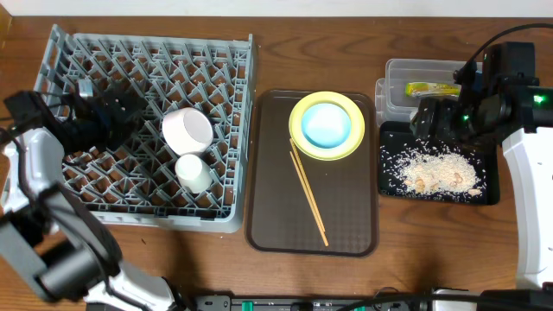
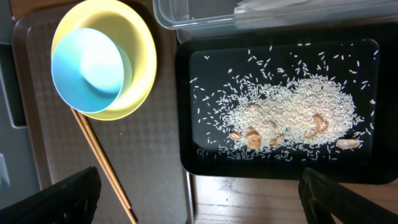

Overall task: Sort waste into correct bins and load items into the dishwasher
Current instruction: 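Place the pink bowl into the dish rack with the left gripper, then grasp the blue bowl on the yellow plate with the left gripper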

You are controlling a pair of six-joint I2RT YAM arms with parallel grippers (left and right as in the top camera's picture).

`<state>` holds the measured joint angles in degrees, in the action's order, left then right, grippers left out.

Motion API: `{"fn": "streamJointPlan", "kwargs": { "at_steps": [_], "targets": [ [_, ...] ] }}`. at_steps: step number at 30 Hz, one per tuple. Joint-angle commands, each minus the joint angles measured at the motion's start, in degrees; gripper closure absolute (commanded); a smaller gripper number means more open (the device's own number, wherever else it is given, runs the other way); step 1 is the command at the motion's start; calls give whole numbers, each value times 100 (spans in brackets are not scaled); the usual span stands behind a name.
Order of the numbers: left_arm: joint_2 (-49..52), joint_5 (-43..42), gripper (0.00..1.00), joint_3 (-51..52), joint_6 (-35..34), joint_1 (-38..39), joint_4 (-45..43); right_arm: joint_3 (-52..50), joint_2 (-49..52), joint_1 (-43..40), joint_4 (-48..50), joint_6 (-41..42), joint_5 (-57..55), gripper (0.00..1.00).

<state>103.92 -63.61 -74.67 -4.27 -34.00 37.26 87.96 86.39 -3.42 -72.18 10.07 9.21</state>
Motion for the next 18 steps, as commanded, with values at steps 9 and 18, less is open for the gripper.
{"fn": "streamJointPlan", "kwargs": {
  "at_steps": [9,18],
  "targets": [
    [-1794,4310,10,-592,-72,4264,251,11,-15,11,-96,-181,2,1],
    [-527,5088,10,-872,540,6599,-1141,11,-15,7,-210,-153,-133,1]
  ]
}}
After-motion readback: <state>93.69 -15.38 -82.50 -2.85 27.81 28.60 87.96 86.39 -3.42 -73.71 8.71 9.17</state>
